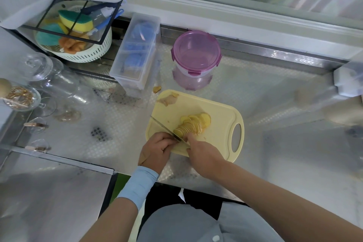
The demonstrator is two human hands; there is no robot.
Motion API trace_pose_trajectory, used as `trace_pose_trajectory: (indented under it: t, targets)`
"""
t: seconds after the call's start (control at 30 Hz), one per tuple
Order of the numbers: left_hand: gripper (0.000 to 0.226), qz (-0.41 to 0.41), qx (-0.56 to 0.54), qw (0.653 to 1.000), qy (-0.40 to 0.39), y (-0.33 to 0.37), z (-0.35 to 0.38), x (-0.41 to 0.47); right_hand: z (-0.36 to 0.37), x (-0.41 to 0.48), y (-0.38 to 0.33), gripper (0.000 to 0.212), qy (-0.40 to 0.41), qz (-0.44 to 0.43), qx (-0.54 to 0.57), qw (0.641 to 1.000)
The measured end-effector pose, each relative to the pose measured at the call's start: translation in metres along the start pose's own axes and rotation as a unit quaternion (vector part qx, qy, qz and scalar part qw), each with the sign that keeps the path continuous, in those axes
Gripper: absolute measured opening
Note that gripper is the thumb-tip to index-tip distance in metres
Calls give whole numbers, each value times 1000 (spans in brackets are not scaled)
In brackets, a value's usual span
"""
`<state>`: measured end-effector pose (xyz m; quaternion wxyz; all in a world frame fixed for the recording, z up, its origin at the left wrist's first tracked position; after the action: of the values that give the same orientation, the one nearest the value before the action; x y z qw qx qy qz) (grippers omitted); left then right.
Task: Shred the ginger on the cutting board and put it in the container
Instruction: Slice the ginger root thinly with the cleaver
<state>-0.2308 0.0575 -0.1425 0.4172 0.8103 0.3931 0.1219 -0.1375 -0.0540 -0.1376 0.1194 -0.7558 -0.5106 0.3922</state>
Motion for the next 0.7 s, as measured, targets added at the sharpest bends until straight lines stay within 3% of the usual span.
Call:
trace_pose_trajectory:
  t: [0.13, 0.33, 0.53, 0.7]
  targets:
    - [25, 21, 29, 999, 4, 2, 2, 0, -2, -1, -2, 62, -7, -16, -21, 1000]
    - [26, -4, 22, 1000, 8, -2, 3, 0, -14, -3, -6, 56, -4, -17, -11, 1000]
    - [24, 29, 54, 997, 43, 4, 1, -4, -24, -18, -12, 51, 28, -10, -24, 999]
    - [27, 36, 60, 995, 68, 2, 0, -5, -17, -31, -23, 64, 17, -16, -63, 998]
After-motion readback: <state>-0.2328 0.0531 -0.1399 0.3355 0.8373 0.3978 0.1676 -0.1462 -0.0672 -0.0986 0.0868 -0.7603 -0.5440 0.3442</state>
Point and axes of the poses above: each hand's wrist, its own x-axis towards the middle knuckle, its own z-axis out of the palm, y = z × x, the point moved 9 cm from there along x, towards the middle knuckle, and after that the axes turned 14 degrees about -z, right-handed, at the moved point
